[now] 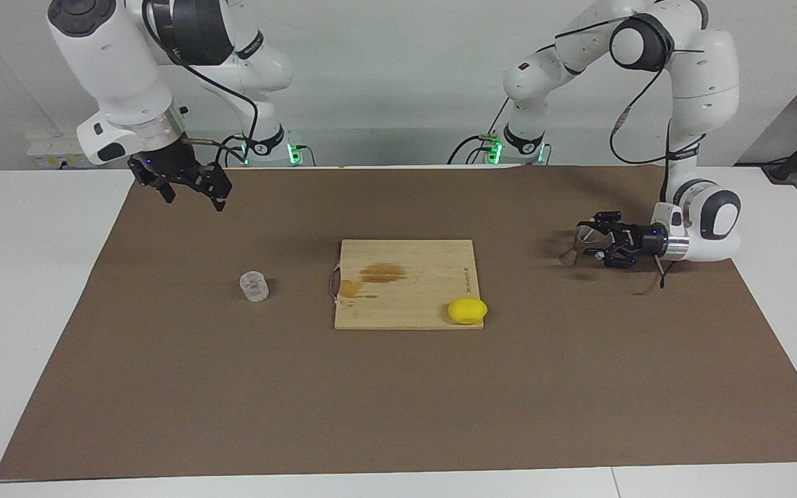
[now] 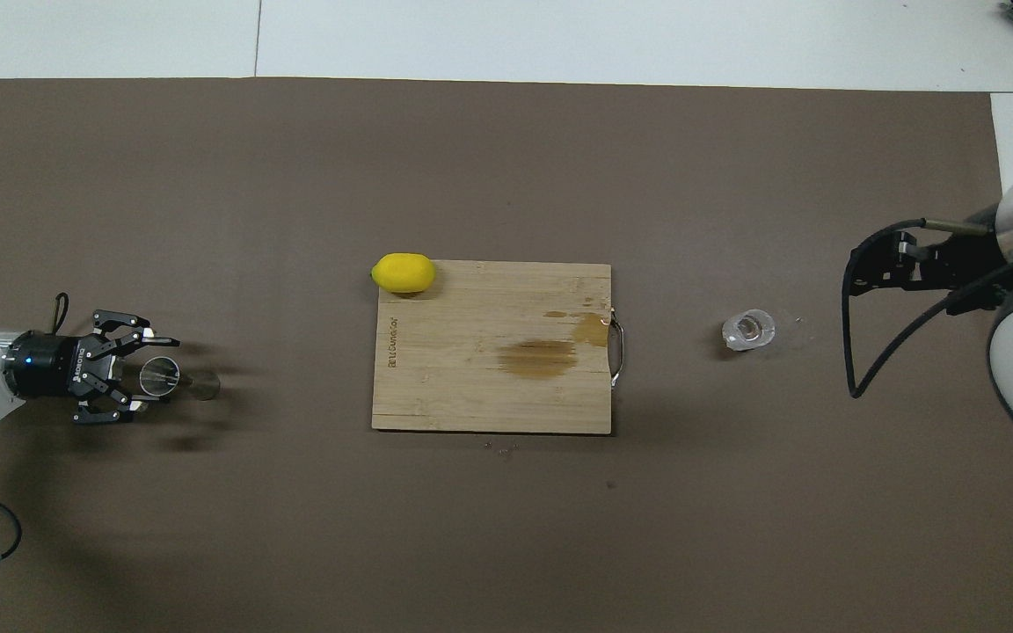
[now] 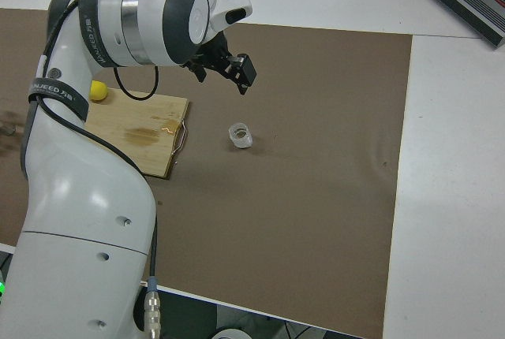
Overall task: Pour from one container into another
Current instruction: 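Close the left gripper around the small metal cup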
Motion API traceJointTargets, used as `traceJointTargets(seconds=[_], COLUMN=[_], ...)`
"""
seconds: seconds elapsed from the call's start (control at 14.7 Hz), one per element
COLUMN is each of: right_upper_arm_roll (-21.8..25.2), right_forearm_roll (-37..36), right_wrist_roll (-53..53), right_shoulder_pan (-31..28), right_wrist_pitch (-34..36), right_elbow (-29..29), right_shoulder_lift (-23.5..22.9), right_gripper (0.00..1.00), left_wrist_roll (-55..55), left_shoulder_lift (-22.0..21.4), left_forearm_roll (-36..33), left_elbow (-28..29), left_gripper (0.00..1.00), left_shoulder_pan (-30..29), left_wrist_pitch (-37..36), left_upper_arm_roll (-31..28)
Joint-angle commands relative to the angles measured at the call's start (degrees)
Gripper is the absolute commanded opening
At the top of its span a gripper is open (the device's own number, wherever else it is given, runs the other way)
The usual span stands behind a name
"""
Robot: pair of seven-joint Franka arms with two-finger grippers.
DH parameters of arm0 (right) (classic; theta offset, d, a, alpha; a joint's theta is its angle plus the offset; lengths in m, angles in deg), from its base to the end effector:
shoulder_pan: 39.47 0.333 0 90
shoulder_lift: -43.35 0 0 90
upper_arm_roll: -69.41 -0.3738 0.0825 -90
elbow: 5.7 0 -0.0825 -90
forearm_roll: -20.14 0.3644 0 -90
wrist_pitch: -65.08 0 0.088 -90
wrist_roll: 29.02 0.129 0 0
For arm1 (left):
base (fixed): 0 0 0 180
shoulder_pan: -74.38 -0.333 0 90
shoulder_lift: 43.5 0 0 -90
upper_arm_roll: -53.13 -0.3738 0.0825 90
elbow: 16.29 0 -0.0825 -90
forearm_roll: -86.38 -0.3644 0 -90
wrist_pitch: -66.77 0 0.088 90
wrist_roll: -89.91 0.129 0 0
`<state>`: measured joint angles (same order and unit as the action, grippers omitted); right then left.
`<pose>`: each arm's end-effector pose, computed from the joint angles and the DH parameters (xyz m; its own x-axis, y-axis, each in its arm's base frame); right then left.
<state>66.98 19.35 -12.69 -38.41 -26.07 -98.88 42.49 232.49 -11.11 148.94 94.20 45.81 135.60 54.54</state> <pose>0.5379 0.0309 0.6289 0.9740 -0.2220 -0.0447 -0.2209 -0.9749 0.0268 0.5251 0.1194 0.2950 0.0841 0.0297 0.9960 -0.9895 0.1203 0.0800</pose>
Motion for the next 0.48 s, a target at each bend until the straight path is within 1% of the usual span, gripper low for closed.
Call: traceJointTargets(seconds=[0.0,0.27,0.41], right_upper_arm_roll=[-0.2,-0.2,-0.2], right_forearm_roll=[1.3,1.3,1.3], right_wrist_roll=[-1.4,-1.4,-1.3], right_shoulder_pan=[-0.8,-0.8,-0.8], right_wrist_pitch=[-0.9,-0.9,-0.9], right_elbow=[-1.7,-1.7,-1.7], right_shoulder_lift=[1.3,1.3,1.3], right_gripper=[0.99,0.99,0.99], left_wrist_roll=[-0.8,-1.2,-1.8], left_shoulder_lift=[-1.4,-1.4,-1.4], left_forearm_roll=[0.3,0.3,0.2], left_elbow=[1.5,1.3,1.3], left_gripper=[0.59,0.54,0.54], left_shoulder_pan=[0.8,0.7,0.8], left_wrist_pitch=[0.8,1.0,1.0], left_upper_arm_roll=[-1.0,-1.0,-1.0])
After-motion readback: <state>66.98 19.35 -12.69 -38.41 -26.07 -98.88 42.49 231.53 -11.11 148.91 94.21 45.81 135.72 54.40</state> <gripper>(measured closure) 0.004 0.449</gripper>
